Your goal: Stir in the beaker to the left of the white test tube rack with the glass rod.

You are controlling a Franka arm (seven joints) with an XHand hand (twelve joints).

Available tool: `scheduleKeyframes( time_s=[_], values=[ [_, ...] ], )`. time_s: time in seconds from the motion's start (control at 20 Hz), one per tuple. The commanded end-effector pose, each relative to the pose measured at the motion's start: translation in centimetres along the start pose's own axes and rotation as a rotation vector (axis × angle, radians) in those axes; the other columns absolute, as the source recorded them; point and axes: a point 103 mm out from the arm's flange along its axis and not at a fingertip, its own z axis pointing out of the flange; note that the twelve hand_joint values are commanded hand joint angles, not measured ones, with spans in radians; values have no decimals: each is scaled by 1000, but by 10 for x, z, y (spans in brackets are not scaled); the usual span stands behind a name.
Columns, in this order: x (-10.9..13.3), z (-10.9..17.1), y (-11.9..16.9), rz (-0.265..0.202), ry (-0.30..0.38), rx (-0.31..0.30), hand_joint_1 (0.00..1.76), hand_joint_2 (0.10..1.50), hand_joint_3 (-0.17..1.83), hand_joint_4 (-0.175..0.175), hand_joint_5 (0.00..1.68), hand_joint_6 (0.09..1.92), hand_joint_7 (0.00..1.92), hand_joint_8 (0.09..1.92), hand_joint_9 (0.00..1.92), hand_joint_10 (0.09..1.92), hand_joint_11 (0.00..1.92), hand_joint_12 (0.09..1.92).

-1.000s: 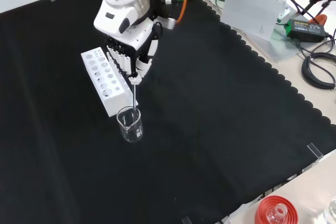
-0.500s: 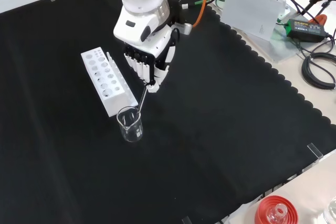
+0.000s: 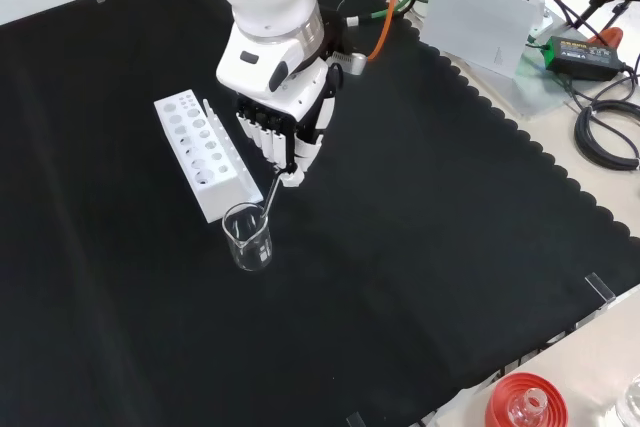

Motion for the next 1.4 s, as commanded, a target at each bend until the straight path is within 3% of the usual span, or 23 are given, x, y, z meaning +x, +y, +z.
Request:
scheduleKeyframes(
  time_s=[0.05,0.8,1.0,1.4],
  values=[
    [-8,1,6,2,3,5,1429,934,103,-175,1167,292,1257,634,1394,652,1545,583],
    [-40,3,29,0,19,25,1429,936,98,-175,1166,295,1257,634,1395,648,1546,580],
    [-65,10,49,0,25,30,1429,937,97,-175,1166,296,1258,633,1395,648,1546,579],
    [-93,11,55,25,33,31,1429,938,95,-175,1165,297,1258,633,1394,649,1546,578]
  ],
)
